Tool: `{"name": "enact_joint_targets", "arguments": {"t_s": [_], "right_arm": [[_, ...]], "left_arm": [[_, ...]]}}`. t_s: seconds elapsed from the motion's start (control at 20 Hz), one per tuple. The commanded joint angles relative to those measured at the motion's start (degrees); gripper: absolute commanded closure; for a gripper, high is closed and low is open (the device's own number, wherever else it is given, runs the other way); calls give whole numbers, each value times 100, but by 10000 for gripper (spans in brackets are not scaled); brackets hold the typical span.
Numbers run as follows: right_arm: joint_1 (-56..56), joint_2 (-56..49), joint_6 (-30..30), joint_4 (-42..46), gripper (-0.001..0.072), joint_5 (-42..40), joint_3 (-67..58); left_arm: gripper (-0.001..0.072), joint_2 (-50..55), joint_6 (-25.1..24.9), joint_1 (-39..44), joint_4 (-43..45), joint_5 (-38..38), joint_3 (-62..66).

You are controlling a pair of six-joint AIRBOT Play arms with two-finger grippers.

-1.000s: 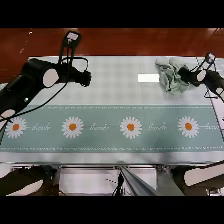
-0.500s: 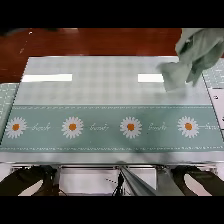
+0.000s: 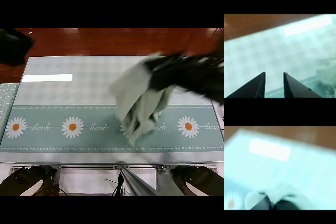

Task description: Fold the shirts.

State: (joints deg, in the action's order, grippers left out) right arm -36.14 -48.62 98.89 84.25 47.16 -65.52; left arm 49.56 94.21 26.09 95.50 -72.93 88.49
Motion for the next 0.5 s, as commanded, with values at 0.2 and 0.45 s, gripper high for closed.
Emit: {"name": "enact_joint_targets", "arguments": {"t_s": [0.2,0.45], "right_arm": [[-1711,-1751,129,-501,230,-968,1034],[-1088,-597,140,1311,231,610,476]], "left_arm": [[225,-24,28,0,-286,-376,-1401],[217,-31,98,0,-1471,-184,-3294]]}}
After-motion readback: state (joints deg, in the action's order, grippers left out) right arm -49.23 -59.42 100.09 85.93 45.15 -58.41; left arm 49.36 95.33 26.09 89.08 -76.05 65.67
